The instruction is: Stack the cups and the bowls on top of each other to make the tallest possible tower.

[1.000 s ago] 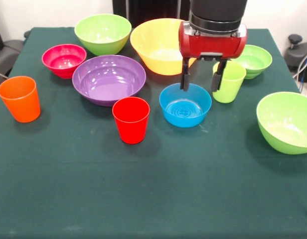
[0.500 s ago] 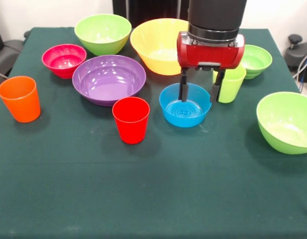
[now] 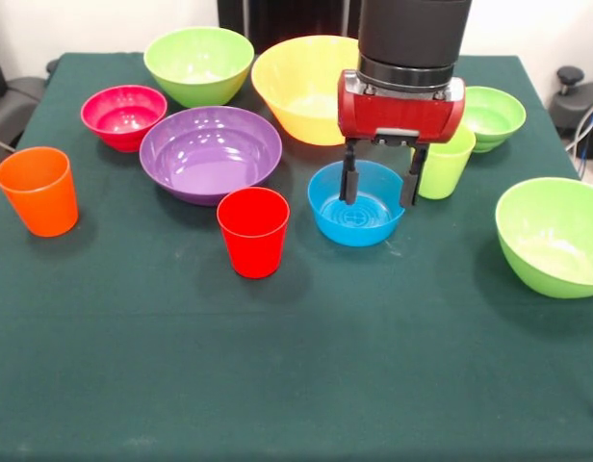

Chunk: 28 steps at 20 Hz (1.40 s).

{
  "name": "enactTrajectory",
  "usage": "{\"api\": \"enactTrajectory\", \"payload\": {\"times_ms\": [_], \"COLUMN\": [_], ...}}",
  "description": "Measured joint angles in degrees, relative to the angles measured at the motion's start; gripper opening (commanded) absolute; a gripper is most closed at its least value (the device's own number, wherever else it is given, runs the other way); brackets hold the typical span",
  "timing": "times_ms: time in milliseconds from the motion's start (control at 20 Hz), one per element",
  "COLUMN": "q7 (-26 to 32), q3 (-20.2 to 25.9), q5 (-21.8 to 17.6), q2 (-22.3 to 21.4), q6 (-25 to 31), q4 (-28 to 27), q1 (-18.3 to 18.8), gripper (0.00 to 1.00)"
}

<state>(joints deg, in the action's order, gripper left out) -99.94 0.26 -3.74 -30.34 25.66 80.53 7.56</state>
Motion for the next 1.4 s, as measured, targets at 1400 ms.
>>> {"api": "enactTrajectory", "payload": {"times_ms": [1400], "q7": [-6.9], "q3": [-0.3], "q5": [1.1], "q2": [-1.4], "q6": [-11.1], "q4": [13.7], "q1": [-2.7], "gripper": [1.0]}}
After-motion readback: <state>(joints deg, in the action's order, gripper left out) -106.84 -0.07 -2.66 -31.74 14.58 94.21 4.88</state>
